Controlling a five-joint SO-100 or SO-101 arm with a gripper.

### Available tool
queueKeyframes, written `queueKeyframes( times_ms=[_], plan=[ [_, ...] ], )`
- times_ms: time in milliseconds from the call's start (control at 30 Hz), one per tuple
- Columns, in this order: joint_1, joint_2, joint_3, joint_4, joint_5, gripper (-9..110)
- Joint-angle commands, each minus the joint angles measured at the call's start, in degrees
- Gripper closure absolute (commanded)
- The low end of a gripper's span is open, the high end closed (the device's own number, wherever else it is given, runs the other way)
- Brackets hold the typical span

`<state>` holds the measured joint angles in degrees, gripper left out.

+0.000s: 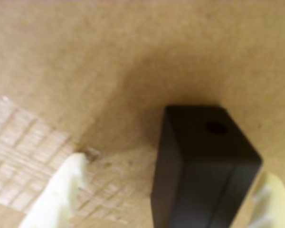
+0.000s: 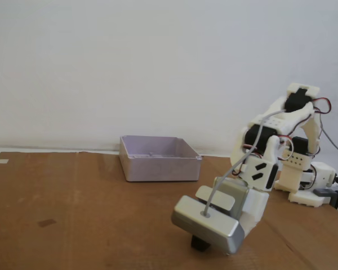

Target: Grasp a block and put it in the box.

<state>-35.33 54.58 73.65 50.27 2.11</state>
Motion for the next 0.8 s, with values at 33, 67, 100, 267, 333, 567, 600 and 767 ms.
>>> queueKeyframes(
  times_ms=[33,67,100,267,333,567,600,767],
  plan=[
    [1.49,2.11,-5.54,-1.93,-0.26,59],
    [1.76,2.02,-5.45,-1.93,-0.26,59],
    [1.93,2.02,-5.36,-1.93,-0.26,59],
    [2.81,2.02,-5.27,-1.93,-0.26,59],
    [3.08,2.02,-5.27,-1.93,-0.26,59],
    [3.69,1.93,-5.27,-1.85,-0.26,59],
    [3.69,1.93,-5.27,-1.85,-0.26,59],
    [3.78,0.62,-5.71,-1.85,-0.26,59]
  ],
)
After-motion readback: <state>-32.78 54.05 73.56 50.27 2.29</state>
